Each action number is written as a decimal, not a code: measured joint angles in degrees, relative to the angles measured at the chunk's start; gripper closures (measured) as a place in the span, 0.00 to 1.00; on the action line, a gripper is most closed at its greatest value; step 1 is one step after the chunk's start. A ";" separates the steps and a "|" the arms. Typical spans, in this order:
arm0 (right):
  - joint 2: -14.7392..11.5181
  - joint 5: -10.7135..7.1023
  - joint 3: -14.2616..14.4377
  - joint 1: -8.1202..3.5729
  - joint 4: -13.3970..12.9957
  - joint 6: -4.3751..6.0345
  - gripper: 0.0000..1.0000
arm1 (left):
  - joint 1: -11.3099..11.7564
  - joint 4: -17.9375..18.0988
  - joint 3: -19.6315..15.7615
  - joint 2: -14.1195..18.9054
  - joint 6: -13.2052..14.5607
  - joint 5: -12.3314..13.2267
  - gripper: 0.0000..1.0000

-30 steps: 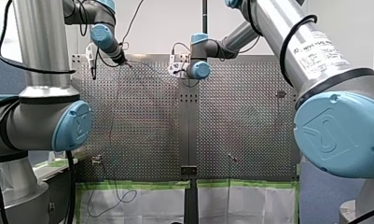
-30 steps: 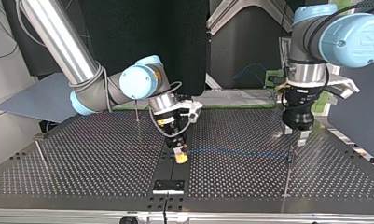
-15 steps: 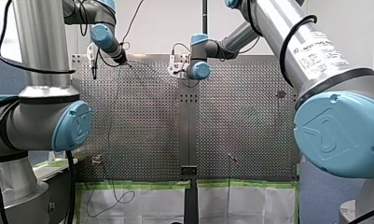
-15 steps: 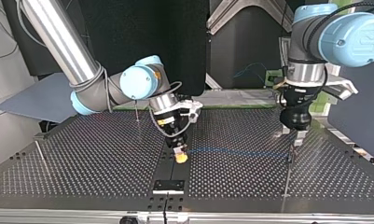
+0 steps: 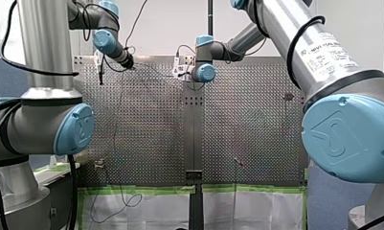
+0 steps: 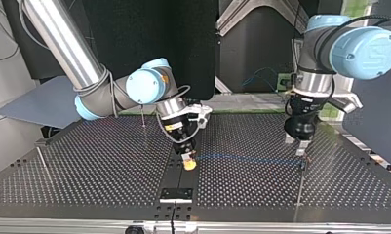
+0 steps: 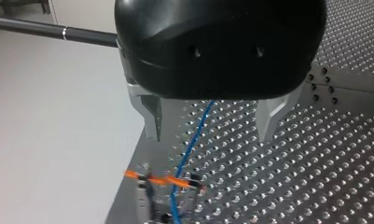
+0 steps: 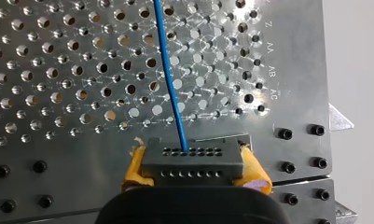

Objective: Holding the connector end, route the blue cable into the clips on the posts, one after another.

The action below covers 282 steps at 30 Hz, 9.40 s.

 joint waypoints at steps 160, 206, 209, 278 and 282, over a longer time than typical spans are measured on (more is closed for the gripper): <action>0.55 0.00 0.12 -0.01 0.61 0.06 1.00 | -10.32 5.21 12.54 -13.14 15.48 -17.01 1.00; 0.56 0.18 4.63 -0.52 0.59 -0.01 1.00 | -15.40 3.91 12.55 -19.10 12.14 -16.42 1.00; 0.60 0.16 5.13 -0.52 0.63 -0.02 1.00 | -16.22 3.34 12.55 -20.35 12.18 -16.52 1.00; 13.90 5.74 13.62 -3.84 -0.19 -2.43 1.00 | -25.57 18.85 2.96 -39.82 6.51 -19.84 1.00; 15.40 5.92 14.42 -3.93 -1.12 -2.39 1.00 | -26.10 20.83 2.90 -40.04 6.52 -19.84 1.00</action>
